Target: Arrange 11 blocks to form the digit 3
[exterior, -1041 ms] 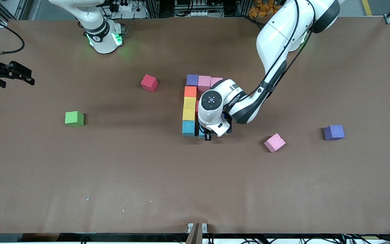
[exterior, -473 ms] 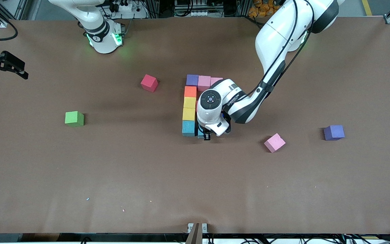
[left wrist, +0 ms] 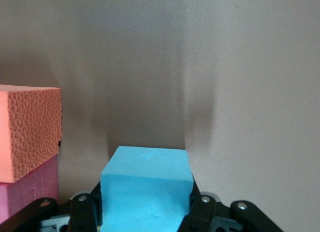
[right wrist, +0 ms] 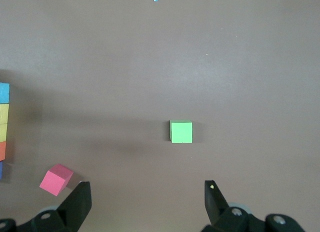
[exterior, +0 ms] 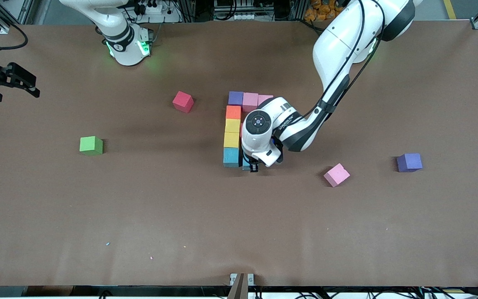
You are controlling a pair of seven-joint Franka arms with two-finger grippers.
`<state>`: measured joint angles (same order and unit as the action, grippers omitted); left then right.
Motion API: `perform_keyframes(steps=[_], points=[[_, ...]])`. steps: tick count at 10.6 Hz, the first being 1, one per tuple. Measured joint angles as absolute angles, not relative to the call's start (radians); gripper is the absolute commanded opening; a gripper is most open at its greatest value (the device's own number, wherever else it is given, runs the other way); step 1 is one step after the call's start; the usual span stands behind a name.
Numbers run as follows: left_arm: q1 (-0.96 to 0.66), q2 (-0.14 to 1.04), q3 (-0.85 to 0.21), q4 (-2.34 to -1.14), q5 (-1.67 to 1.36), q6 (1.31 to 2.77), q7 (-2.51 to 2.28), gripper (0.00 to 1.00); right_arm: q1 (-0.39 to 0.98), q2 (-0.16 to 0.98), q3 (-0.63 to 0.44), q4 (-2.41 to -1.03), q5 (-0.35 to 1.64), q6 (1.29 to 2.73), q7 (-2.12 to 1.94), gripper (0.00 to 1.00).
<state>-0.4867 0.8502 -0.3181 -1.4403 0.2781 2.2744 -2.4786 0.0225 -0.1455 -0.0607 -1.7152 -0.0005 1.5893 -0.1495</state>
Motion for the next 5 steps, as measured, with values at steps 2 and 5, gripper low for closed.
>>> perform_keyframes(steps=[2, 5], points=[[-0.487, 0.851, -0.318, -1.437, 0.278, 2.275, -2.481, 0.00, 0.023, -0.124, -0.057, -1.672, -0.001, 1.589, -0.145, 1.00], [-0.489, 0.852, -0.318, -1.435, 0.278, 2.275, -2.482, 0.00, 0.023, -0.065, -0.056, -1.598, 0.000, 1.578, -0.145, 1.00]])
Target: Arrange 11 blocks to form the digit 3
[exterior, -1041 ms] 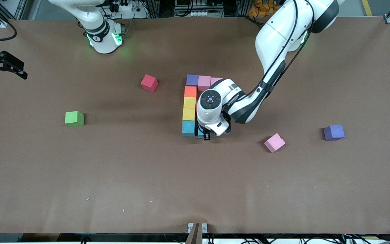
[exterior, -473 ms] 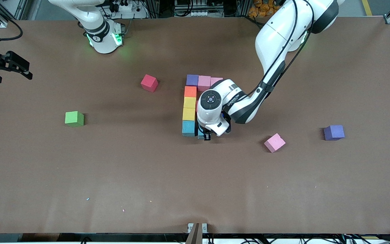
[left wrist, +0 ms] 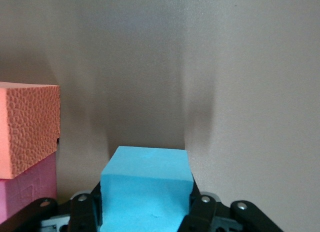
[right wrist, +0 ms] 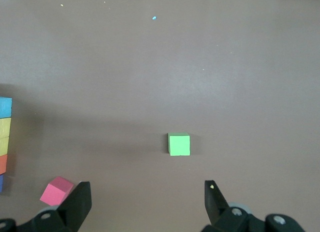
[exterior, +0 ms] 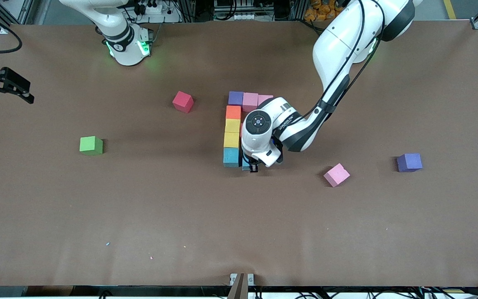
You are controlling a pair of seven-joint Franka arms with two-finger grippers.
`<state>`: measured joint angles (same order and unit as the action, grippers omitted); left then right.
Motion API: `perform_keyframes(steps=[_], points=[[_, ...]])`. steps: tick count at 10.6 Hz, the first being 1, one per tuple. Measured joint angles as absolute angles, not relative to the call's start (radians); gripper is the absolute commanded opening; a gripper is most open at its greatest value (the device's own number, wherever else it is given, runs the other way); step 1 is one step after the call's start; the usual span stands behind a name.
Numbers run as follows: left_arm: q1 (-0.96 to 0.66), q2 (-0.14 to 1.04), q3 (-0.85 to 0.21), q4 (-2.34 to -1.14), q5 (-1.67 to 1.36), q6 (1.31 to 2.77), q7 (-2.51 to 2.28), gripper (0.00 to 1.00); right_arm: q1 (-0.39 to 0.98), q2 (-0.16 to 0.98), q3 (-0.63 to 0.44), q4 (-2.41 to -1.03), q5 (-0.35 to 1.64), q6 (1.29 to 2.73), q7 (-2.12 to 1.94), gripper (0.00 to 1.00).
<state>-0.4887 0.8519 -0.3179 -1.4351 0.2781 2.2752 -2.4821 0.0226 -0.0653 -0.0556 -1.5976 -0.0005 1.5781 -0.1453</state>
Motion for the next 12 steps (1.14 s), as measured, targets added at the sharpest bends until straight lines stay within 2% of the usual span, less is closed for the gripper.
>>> perform_keyframes(steps=[11, 12], points=[[-0.509, 0.875, -0.318, -1.408, 0.278, 2.277, -2.511, 0.00, 0.023, -0.040, -0.054, -1.566, 0.000, 1.536, -0.145, 1.00], [-0.509, 0.876, -0.318, -1.407, 0.278, 2.277, -2.511, 0.04, 0.023, -0.040, -0.054, -1.566, 0.000, 1.533, -0.145, 1.00]])
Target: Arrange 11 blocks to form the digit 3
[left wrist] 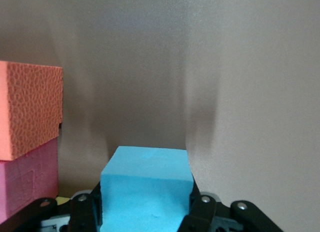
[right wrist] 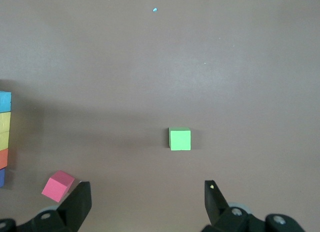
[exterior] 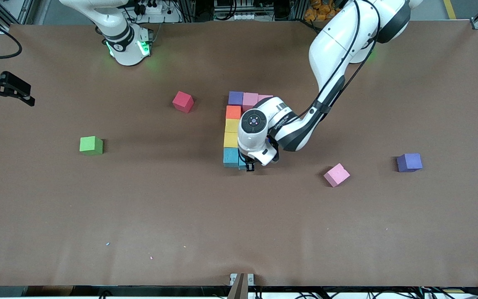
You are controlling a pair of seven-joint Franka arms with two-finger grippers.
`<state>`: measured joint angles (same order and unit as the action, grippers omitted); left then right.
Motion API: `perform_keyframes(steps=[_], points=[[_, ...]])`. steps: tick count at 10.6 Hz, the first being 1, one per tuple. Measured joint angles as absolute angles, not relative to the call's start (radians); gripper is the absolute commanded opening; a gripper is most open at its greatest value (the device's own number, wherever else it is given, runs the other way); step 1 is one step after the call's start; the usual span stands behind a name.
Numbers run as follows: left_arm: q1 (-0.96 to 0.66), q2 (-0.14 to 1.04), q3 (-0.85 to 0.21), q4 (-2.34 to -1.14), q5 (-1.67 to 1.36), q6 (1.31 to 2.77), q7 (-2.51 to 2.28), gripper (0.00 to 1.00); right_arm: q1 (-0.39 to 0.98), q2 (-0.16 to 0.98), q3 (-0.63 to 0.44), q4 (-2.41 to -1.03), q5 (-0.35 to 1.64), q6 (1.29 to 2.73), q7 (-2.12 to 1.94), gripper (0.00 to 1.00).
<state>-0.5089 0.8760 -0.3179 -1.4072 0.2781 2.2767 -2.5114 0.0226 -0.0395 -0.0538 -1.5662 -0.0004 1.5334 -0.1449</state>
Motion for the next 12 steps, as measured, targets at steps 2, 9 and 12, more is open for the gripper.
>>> perform_keyframes(steps=[2, 9, 12], points=[[-0.510, 0.877, -0.318, -1.405, 0.278, 2.277, -2.511, 0.55, 0.023, -0.040, -0.052, -1.566, 0.000, 1.532, -0.145, 1.00], [-0.512, 0.883, -0.318, -1.394, 0.281, 2.277, -2.511, 1.00, 0.023, -0.040, -0.042, -1.563, 0.000, 1.530, -0.145, 1.00], [-0.512, 0.869, -0.318, -1.389, 0.287, 2.261, -2.511, 1.00, 0.023, -0.040, -0.042, -1.563, 0.000, 1.529, -0.145, 1.00]])
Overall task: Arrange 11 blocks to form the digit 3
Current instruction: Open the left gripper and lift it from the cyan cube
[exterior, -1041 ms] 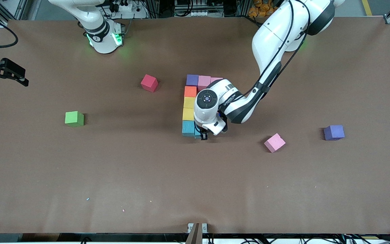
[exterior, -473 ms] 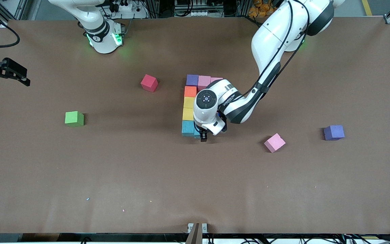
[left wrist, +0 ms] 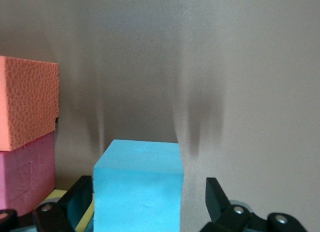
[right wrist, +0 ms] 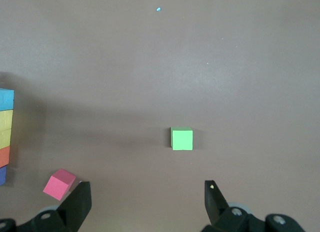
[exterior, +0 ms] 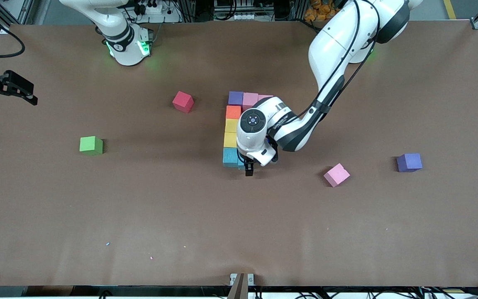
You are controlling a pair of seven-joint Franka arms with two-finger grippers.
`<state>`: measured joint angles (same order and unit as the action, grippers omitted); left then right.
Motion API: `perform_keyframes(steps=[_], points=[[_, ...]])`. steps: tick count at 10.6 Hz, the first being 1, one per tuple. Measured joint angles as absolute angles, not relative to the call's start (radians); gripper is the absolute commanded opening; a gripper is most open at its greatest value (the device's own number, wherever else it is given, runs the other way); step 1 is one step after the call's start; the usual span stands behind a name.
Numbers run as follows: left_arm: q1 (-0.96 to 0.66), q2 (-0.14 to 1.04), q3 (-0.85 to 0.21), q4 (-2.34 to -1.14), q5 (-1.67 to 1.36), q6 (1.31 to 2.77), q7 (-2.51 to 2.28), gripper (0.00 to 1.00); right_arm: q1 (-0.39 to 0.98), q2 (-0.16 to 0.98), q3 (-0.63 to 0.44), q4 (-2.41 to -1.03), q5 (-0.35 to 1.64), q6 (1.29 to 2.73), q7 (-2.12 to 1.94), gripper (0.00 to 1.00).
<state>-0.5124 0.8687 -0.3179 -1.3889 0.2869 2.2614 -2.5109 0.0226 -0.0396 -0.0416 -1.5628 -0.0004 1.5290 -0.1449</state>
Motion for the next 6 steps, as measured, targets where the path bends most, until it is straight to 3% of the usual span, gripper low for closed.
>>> perform_keyframes(steps=[6], points=[[-0.510, 0.738, -0.320, -1.408, 0.288, 2.166, -2.477, 1.00, 0.023, -0.040, -0.041, -1.562, 0.000, 1.527, -0.145, 1.00]])
